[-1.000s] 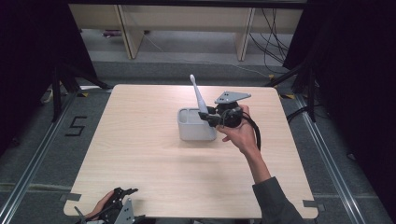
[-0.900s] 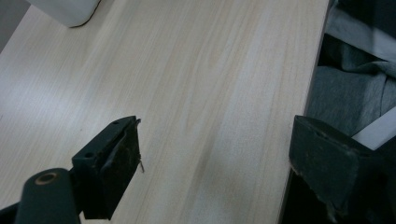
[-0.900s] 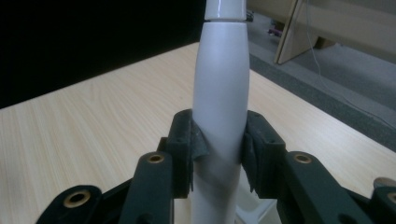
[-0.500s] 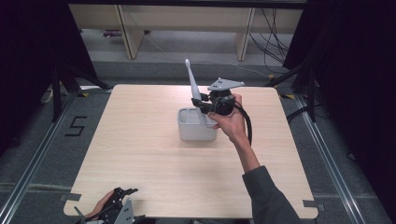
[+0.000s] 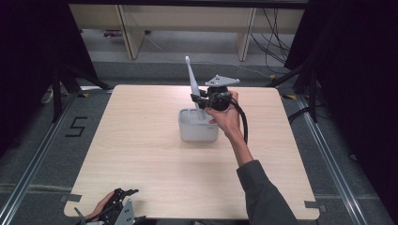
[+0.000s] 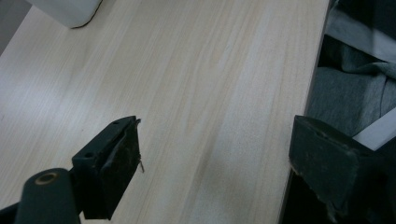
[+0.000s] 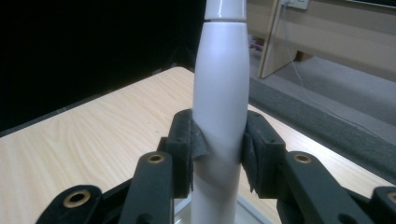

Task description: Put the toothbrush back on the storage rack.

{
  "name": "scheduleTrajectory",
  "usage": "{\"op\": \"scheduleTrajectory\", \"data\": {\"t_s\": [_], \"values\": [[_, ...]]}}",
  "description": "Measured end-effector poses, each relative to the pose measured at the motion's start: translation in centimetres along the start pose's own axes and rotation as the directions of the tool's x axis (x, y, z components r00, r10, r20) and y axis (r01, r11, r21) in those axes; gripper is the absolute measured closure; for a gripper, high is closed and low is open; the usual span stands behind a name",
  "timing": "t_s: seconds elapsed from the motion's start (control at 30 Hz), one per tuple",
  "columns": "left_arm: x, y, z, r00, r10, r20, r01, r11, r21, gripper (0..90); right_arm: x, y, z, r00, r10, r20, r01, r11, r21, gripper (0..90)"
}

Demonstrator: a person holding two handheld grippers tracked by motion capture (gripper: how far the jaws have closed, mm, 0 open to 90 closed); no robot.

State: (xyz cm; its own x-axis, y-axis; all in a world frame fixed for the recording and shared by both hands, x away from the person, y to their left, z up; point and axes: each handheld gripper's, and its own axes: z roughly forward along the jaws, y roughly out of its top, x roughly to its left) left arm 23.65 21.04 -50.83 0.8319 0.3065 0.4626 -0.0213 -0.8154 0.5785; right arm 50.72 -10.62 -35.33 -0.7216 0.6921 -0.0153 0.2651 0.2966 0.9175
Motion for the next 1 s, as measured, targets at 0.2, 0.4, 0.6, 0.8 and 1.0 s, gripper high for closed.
{"op": "scheduleTrajectory", "data": {"t_s": [0.2,0.4,0.6,0.8,1.0], "values": [[0.0,0.0,0.0,1.0000,0.002,-0.004,-0.002,1.0000,0.001,16.0,-0.4,-0.5,0.8,0.9997,0.022,0.010,-0.022,1.000,0.019,66.7],[0.0,0.0,0.0,1.0000,0.002,0.000,-0.002,1.0000,0.001,16.0,-0.5,-1.1,1.5,0.9998,0.017,0.012,-0.018,0.999,0.040,66.8],[0.0,0.0,0.0,1.0000,0.005,-0.004,-0.005,1.0000,0.007,16.0,-0.6,-2.3,2.3,0.9995,0.024,0.021,-0.026,0.996,0.085,66.7],[-0.1,0.0,0.1,1.0000,-0.007,-0.001,0.007,1.0000,-0.002,16.0,-0.5,-3.0,3.0,0.9996,0.001,0.029,-0.005,0.993,0.116,66.7],[0.0,0.0,0.0,0.9999,0.004,0.013,-0.004,0.9999,0.012,16.0,-0.4,-3.5,3.4,0.9997,0.008,0.025,-0.011,0.989,0.148,66.7]]}}
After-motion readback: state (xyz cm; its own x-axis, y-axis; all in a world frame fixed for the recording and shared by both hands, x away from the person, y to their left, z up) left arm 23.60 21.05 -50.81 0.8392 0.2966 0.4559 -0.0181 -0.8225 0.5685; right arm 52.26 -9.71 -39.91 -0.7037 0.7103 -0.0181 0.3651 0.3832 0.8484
